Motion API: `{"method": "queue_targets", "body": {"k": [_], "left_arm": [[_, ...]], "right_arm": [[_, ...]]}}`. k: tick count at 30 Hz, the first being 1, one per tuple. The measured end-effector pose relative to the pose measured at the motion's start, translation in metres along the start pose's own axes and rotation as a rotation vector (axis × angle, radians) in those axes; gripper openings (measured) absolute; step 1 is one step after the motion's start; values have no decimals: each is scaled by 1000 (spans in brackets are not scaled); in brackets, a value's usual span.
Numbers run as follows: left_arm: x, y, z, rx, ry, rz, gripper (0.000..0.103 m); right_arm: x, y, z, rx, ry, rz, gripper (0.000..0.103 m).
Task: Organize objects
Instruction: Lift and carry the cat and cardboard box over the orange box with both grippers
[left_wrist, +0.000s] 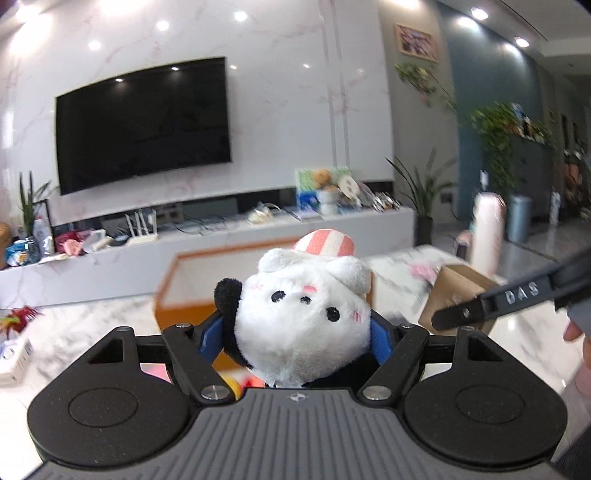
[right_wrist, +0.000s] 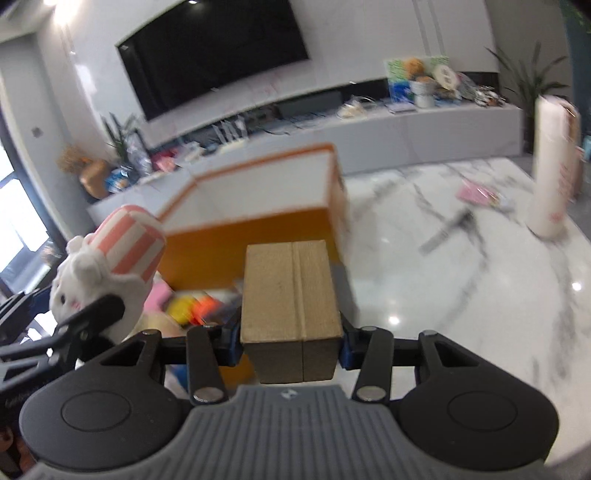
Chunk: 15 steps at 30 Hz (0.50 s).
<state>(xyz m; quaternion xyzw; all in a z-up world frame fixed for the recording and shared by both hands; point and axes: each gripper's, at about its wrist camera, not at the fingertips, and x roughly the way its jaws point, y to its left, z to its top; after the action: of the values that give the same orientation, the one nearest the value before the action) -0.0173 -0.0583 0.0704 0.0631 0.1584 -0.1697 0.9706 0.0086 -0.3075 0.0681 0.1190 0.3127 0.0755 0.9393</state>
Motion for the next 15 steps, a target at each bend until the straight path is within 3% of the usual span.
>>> {"method": "queue_targets", "body": {"k": [6, 11, 15], "left_arm": [[57, 48, 69, -18, 37, 26, 88], [150, 88, 111, -36, 240, 24, 88], [218, 103, 109, -8, 410, 56, 88]], "right_arm": [[31, 34, 90, -93, -21, 70, 49], [112, 55, 156, -166, 94, 62, 49], [188, 59, 172, -211, 236, 12, 49]]}}
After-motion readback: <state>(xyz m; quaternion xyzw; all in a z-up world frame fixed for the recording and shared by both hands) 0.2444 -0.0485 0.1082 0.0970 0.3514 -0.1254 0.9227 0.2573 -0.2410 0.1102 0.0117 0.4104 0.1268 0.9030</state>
